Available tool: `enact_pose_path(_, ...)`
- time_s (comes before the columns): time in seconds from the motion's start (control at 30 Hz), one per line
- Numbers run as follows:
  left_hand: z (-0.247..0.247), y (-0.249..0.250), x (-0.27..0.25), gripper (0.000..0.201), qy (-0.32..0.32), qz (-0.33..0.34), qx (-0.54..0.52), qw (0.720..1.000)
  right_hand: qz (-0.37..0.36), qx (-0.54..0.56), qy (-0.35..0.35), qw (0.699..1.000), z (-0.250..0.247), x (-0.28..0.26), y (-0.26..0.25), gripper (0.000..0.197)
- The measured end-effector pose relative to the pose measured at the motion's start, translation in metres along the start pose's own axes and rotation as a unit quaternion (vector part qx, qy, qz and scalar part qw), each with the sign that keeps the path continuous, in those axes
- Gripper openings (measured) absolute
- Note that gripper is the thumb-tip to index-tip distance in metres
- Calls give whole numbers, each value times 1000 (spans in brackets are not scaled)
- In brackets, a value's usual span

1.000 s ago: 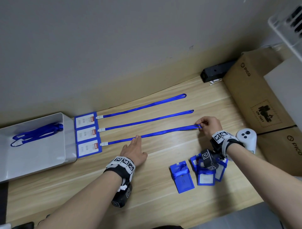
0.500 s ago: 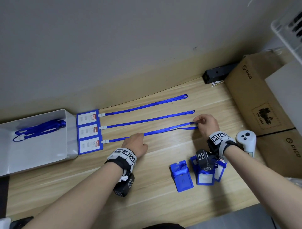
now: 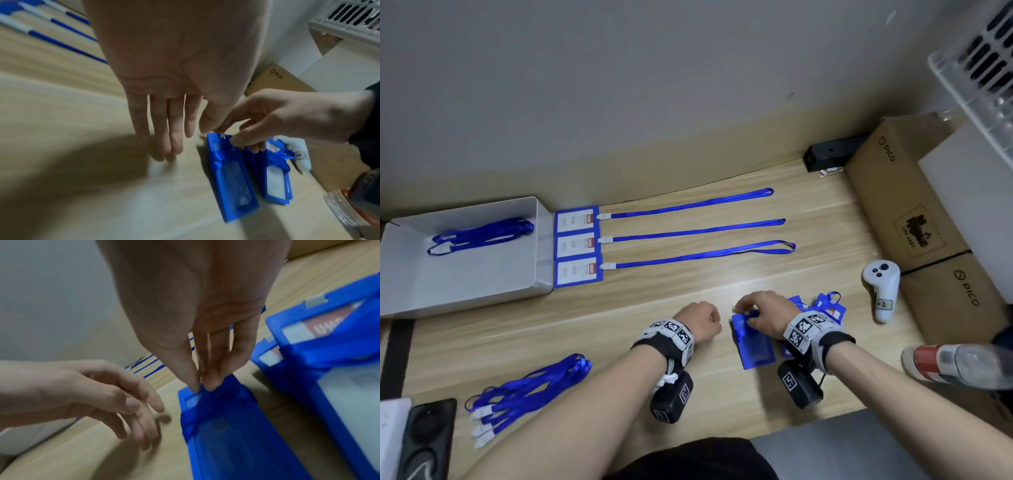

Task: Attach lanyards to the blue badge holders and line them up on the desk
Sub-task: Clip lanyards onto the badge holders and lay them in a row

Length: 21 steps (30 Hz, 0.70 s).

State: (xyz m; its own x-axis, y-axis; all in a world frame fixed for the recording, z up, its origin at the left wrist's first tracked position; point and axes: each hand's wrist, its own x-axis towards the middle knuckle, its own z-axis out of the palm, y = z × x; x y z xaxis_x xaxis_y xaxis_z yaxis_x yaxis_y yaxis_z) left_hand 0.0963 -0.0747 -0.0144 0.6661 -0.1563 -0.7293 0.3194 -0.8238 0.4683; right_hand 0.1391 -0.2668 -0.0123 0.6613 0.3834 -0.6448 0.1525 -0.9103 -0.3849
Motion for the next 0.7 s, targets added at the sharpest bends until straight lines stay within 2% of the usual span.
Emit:
enact_pose_path(0.1, 37, -2, 0, 23, -1, -5, -75, 997, -9, -51, 15, 999, 17, 3, -5, 30)
enact_pose_path(0.27, 67, -12, -16, 14, 103, -10, -235, 967, 10, 2, 59, 998, 28, 9, -15, 13)
enact_pose_path(0.4, 60, -38, -47, 15, 205, -1, -355, 912, -39, 113, 57, 991, 30, 6, -52, 7)
enact_pose_path(0.47, 51, -54, -65, 23, 256, -4, -391, 884, -74, 135, 46, 987, 32, 5, -77, 7)
enact_pose_path(0.57, 31, -78, -93, 29, 325, -25, -385, 863, -136, 152, 20, 979, 38, 4, -118, 15)
enact_pose_path(0.7, 4, -111, -124, 17, 387, -55, -414, 822, -180, 140, 11, 974, 44, 6, -167, 19)
